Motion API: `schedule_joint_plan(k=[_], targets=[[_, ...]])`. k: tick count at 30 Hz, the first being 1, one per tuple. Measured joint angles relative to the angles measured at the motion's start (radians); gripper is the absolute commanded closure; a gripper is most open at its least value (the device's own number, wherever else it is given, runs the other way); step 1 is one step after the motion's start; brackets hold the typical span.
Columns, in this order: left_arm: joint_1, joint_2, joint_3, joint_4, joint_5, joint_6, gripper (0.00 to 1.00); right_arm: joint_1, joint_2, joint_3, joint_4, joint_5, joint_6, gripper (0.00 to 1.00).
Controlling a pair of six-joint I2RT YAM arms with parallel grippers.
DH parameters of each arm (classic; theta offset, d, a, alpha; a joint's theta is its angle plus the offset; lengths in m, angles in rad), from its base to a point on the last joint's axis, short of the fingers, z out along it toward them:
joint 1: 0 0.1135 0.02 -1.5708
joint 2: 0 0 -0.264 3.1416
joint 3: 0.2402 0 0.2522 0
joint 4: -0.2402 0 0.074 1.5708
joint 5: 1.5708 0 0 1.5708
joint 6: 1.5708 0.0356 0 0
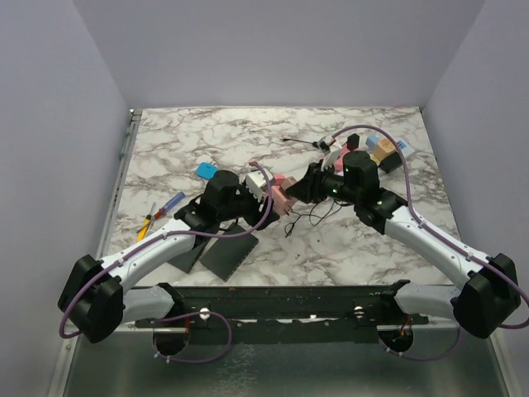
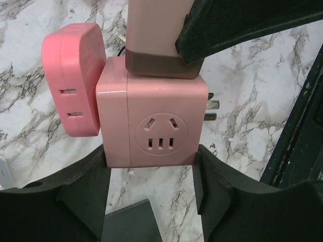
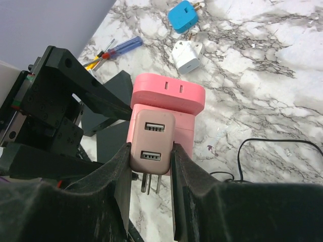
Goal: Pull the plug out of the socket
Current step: Remove the plug from the socket.
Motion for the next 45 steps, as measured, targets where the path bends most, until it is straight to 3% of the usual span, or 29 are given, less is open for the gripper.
schedule_joint_plan(k=[15,28,39,45], targets=[[0.012,0.003,0.000,0.000,0.008,-0.002,1.00,0.027,0.002,0.011,-0.013,0.084,0.033,1.00],[0.013,0.003,0.014,0.042,0.007,-0.015,1.00,-0.171,0.078,-0.018,0.138,-0.315,0.159,1.00],[0.021,-0.004,0.014,0.022,0.005,-0.014,1.00,-0.209,0.136,-0.091,0.363,-0.431,0.324,1.00],[0.021,-0.008,0.014,0.013,0.005,-0.013,1.00,-0.211,0.141,-0.087,0.347,-0.443,0.306,1.00]])
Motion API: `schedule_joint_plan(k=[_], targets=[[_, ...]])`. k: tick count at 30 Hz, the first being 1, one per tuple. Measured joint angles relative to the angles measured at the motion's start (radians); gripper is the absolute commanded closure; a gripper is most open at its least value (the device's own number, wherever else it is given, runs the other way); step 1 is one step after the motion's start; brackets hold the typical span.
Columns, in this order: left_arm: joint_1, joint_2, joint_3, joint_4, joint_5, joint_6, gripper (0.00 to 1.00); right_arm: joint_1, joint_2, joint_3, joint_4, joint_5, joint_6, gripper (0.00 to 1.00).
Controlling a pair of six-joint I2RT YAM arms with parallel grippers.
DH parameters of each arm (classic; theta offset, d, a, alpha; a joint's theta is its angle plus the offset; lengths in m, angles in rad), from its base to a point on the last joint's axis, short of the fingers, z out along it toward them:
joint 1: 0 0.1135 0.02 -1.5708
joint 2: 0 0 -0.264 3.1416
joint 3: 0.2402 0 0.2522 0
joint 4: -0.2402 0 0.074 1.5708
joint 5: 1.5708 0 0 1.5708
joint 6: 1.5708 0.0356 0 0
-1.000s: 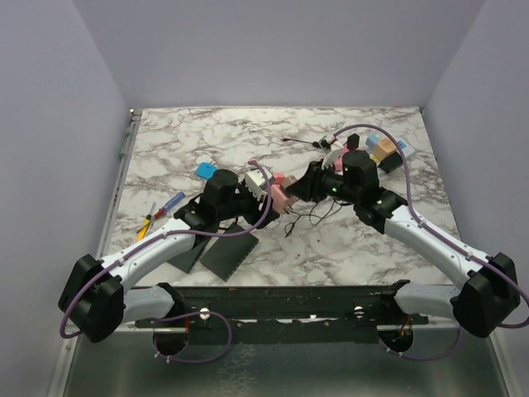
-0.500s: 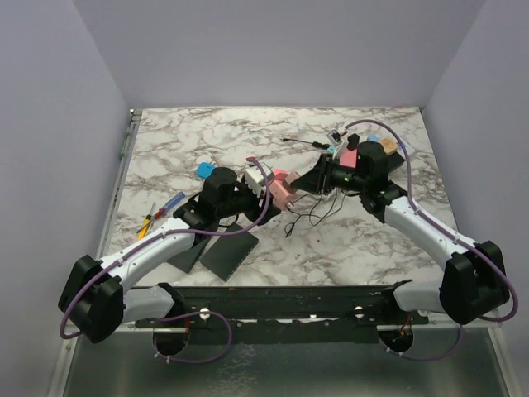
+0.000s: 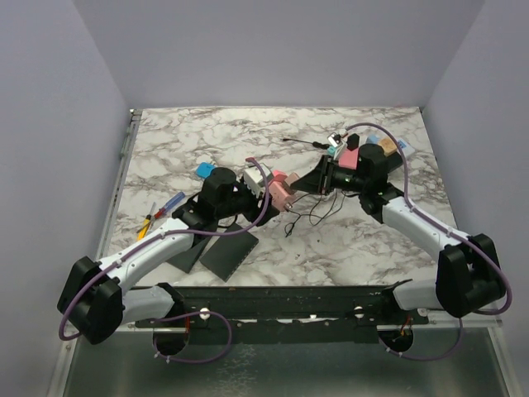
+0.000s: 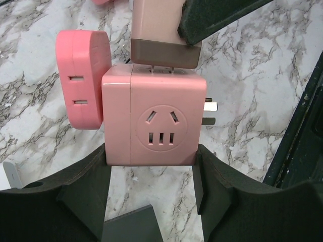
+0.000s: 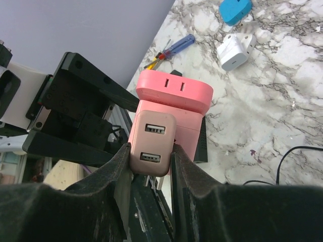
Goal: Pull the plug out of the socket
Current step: Remove the plug from the socket.
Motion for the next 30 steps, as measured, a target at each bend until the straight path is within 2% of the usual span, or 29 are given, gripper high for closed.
schedule_joint_plan(k=[6,16,24,30], targets=[[-0.001,0.007,0.000,0.003,0.002,0.001,1.00,0.009,-0.027,0.038,-0.132,0.039,-0.103,1.00],[-0.005,0.021,0.006,0.006,0.003,0.011,1.00,0.069,-0.089,0.039,-0.186,0.175,-0.184,1.00],[-0.005,0.026,0.006,-0.023,-0.016,0.013,1.00,0.167,-0.086,0.129,-0.336,0.345,-0.311,1.00],[-0.004,0.026,0.006,-0.039,-0.024,0.013,1.00,0.187,-0.079,0.142,-0.366,0.376,-0.340,1.00]])
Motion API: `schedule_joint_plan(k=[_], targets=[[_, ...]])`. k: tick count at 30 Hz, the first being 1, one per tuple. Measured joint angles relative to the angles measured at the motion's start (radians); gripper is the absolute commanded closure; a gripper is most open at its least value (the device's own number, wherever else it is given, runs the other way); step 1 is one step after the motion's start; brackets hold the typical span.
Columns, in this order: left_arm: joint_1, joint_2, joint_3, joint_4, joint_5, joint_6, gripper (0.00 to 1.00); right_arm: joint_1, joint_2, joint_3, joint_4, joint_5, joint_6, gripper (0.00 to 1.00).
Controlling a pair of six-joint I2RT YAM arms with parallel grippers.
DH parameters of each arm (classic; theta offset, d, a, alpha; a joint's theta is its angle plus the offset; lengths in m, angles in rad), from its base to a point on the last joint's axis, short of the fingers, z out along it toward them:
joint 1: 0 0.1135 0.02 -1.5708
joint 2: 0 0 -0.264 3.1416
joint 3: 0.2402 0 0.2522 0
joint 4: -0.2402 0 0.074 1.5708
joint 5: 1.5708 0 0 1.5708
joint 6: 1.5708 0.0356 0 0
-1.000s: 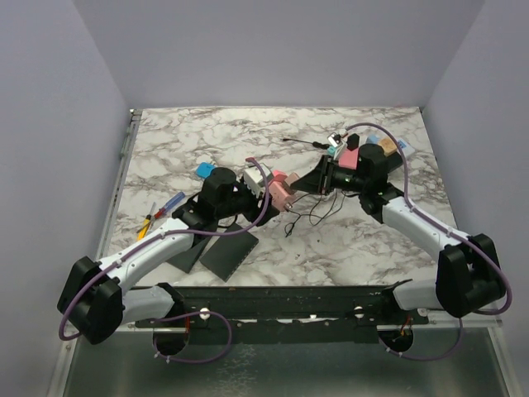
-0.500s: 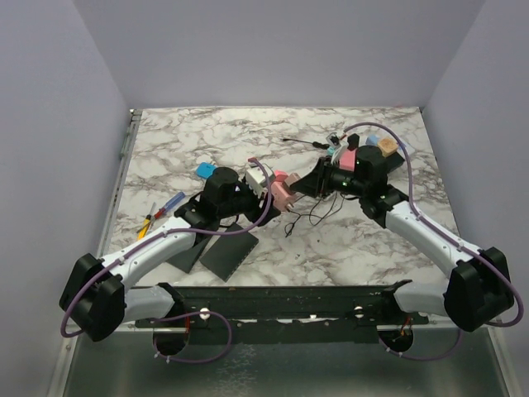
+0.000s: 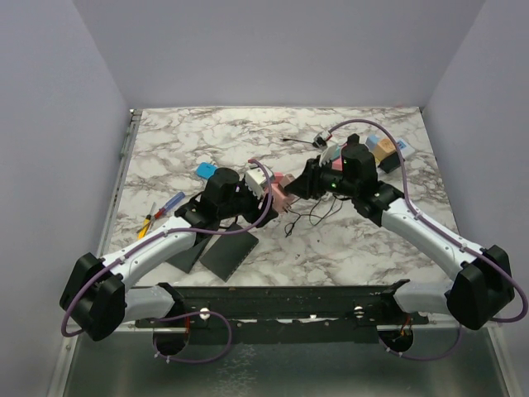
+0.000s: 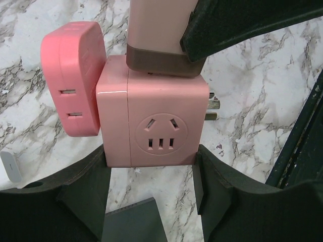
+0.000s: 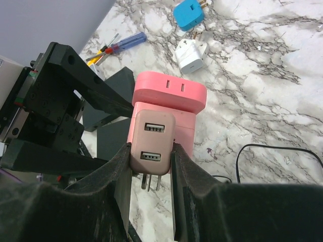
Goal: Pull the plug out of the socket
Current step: Remove the plug from the socket.
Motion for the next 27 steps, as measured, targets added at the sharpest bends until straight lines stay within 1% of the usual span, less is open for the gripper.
schedule_joint_plan(k=[9,14,20,27], targets=[[0.000,0.000,0.000,0.005,-0.001,0.000,1.00,-0.012,0.001,0.000,0.002,-0.006,0.050,1.00],[0.000,0.000,0.000,0.026,-0.001,0.000,1.00,-0.057,0.011,0.000,0.016,-0.077,0.095,1.00],[0.000,0.000,0.006,0.045,-0.011,-0.008,1.00,-0.115,0.013,-0.014,0.080,-0.174,0.161,1.00],[0.048,0.021,0.006,0.012,-0.150,-0.023,1.00,-0.124,0.006,-0.017,0.116,-0.328,0.211,1.00]])
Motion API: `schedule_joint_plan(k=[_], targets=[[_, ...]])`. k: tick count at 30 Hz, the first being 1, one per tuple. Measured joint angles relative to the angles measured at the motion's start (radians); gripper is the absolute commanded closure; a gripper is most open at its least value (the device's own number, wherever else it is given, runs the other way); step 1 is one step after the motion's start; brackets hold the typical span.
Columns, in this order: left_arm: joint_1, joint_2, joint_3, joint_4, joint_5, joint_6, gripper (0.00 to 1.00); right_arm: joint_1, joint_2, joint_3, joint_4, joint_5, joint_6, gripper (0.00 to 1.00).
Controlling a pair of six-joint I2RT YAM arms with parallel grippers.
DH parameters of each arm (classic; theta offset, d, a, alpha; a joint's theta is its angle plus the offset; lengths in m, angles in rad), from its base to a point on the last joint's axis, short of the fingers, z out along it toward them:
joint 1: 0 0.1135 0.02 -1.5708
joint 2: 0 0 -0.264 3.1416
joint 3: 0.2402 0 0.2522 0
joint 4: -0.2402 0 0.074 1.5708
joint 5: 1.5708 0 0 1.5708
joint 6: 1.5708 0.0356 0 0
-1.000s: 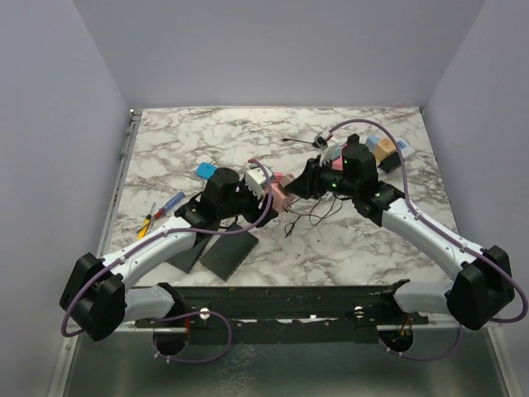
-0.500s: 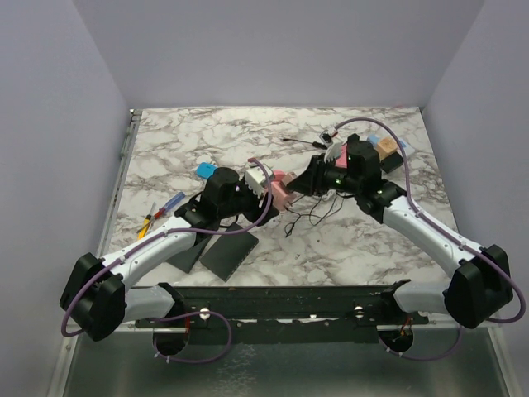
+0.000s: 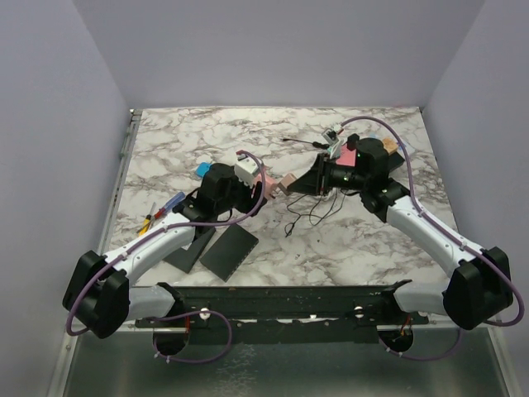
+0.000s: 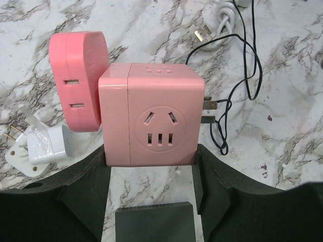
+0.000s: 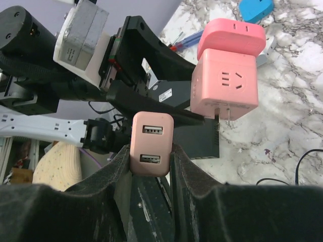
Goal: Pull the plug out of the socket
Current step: Remove the plug from the socket, then place the plug at the center of the board.
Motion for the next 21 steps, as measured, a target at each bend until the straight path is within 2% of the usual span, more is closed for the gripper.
schedule_joint_plan(k=[7,14,21], targets=[[0.001,0.001,0.000,-0.016,-0.037,-0.008,1.00,-0.008,-0.010,-0.010,-0.004,-0.016,0.006,1.00],[0.053,-0.005,0.000,-0.020,-0.098,-0.034,1.00,-0.003,-0.018,-0.013,-0.076,0.122,-0.030,1.00],[0.127,-0.060,0.000,-0.029,-0.212,-0.071,1.00,0.090,0.057,-0.052,-0.057,0.272,-0.024,1.00]])
